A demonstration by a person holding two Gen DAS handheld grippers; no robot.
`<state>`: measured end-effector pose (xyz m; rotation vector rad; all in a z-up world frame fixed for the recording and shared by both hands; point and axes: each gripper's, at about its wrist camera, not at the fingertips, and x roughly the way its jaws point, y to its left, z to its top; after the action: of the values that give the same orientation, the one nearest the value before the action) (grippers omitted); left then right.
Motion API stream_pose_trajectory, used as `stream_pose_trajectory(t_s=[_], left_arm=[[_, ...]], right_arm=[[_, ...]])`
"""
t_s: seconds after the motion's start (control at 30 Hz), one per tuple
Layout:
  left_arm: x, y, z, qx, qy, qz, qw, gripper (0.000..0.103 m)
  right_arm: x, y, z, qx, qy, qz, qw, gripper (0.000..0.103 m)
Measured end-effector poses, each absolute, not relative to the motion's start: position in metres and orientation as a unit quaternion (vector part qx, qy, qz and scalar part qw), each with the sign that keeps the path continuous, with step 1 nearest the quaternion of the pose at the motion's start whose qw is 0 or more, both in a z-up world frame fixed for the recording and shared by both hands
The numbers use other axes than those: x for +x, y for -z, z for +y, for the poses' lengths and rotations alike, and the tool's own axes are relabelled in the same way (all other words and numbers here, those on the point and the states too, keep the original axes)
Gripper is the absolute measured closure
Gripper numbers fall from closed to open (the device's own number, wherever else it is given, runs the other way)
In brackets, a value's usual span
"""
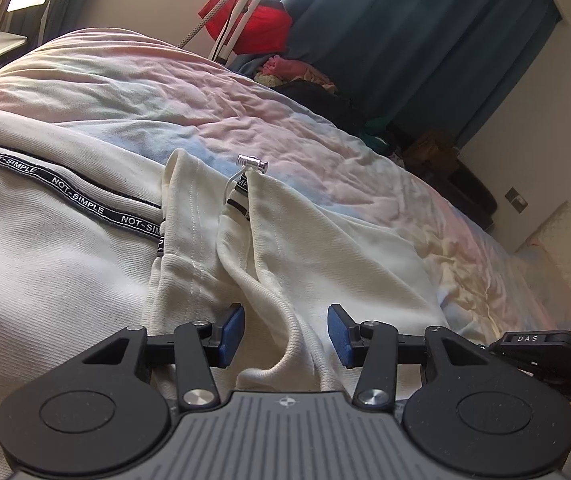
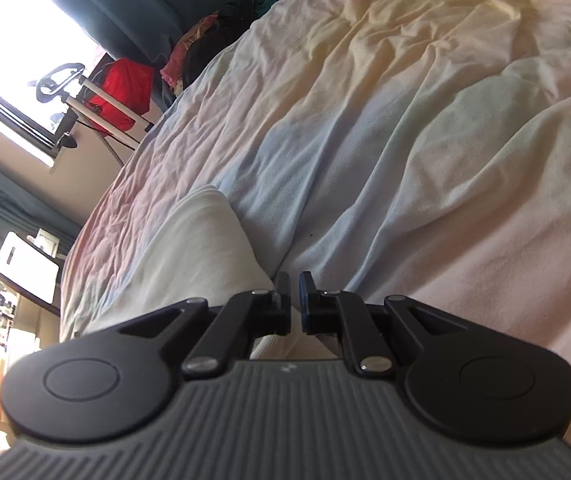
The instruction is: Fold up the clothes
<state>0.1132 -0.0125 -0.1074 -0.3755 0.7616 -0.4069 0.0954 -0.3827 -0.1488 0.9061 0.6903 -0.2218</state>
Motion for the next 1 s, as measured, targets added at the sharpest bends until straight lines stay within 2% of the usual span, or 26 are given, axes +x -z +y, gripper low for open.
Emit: stream_pose_trajectory(t_s=[0.13, 0.2, 0.3, 0.37, 0.4, 0.47, 0.63, 0.7, 0.83, 1.0], left_arm=[[0.116, 0.111, -0.017, -0.169, 0.194, 0.361, 0.896, 0.057], [0.114, 0.111, -0.018, -0.167, 0.188, 0.352, 0.902, 0.073], [0.112, 0.108, -0.016, -0.164, 0.178, 0.343, 0.908, 0.087], [0.111, 0.107, -0.016, -0.16, 0.172, 0.345, 0.909, 0.089], [0.112, 0.107, -0.016, -0.158, 0.169, 0.348, 0.908, 0.089], [0.112, 0.108, -0.015, -0.155, 0.165, 0.355, 0.907, 0.089], [0.109, 0.111, -0.018, -0.123, 0.164, 0.361, 0.91, 0.084], [0.102, 0.107, -0.02, -0.103, 0.16, 0.356, 0.915, 0.076], [0.081, 0.09, -0.029, -0.059, 0.156, 0.33, 0.929, 0.071], [0.046, 0.068, -0.04, -0.033, 0.158, 0.299, 0.941, 0.05]], right_arm=[[0.1, 0.152, -0.38, 0.435, 0.095, 0.332, 0.832, 0.094], [0.102, 0.152, -0.376, 0.419, 0.094, 0.341, 0.836, 0.094], [0.106, 0.151, -0.368, 0.383, 0.093, 0.355, 0.847, 0.093], [0.108, 0.151, -0.364, 0.359, 0.093, 0.365, 0.854, 0.093], [0.109, 0.151, -0.361, 0.347, 0.092, 0.369, 0.857, 0.089], [0.106, 0.151, -0.353, 0.311, 0.097, 0.378, 0.867, 0.087], [0.095, 0.15, -0.352, 0.299, 0.1, 0.381, 0.869, 0.086], [0.091, 0.148, -0.352, 0.31, 0.11, 0.371, 0.869, 0.085], [0.073, 0.129, -0.35, 0.321, 0.105, 0.33, 0.882, 0.085], [0.048, 0.089, -0.332, 0.256, 0.076, 0.27, 0.925, 0.085]])
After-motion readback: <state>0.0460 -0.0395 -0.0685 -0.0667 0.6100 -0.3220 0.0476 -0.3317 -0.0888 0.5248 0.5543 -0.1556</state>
